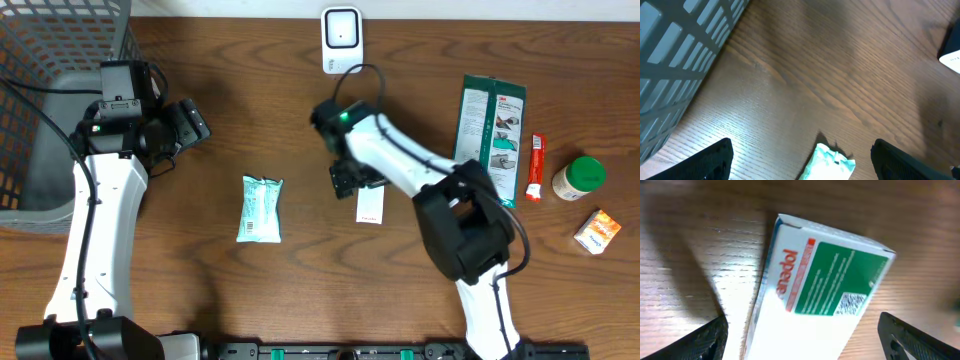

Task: Scan the item barcode

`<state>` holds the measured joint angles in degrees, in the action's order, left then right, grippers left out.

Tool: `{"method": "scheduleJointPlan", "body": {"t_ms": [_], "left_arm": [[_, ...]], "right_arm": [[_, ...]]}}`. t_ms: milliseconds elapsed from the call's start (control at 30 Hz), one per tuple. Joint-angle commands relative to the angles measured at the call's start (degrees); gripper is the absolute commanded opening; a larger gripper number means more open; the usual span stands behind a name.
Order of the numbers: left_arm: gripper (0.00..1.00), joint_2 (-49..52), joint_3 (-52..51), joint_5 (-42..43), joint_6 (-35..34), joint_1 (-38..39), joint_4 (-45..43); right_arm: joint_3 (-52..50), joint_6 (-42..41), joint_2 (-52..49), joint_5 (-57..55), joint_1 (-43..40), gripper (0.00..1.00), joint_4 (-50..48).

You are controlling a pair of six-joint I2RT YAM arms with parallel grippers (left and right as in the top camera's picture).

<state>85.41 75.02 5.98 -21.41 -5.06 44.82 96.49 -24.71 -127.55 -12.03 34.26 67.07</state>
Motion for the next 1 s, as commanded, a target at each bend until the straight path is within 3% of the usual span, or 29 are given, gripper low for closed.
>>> {"method": "scheduleJointPlan", "body": {"t_ms": [0,200,600,800,967], "left_arm": [[0.89,0.0,0.9,-0.7,-0.3,-0.2,0.2],[0.89,0.0,0.9,-0.7,-0.3,-0.2,0.2],[0.89,0.0,0.9,-0.7,-0.3,-0.2,0.2],[0.90,0.0,0.9,-0.7,-0.3,-0.2,0.2],[0.89,0.0,0.9,-0.7,-0.3,-0.2,0.2]], "right_arm": [[0.0,4.6,0.1,14.8,-4.6,0.92,-0.5],[0.0,21.6,0.2,31.1,-8.5,0.89,-5.0],[0.8,45.4,0.2,24.1,-7.0,0.84,-11.2],[3.5,52.5,0.6,22.6,-2.1,0.86,-9.7],[7.1,52.7,0.7,22.6,2.5,0.89,-2.4]]}}
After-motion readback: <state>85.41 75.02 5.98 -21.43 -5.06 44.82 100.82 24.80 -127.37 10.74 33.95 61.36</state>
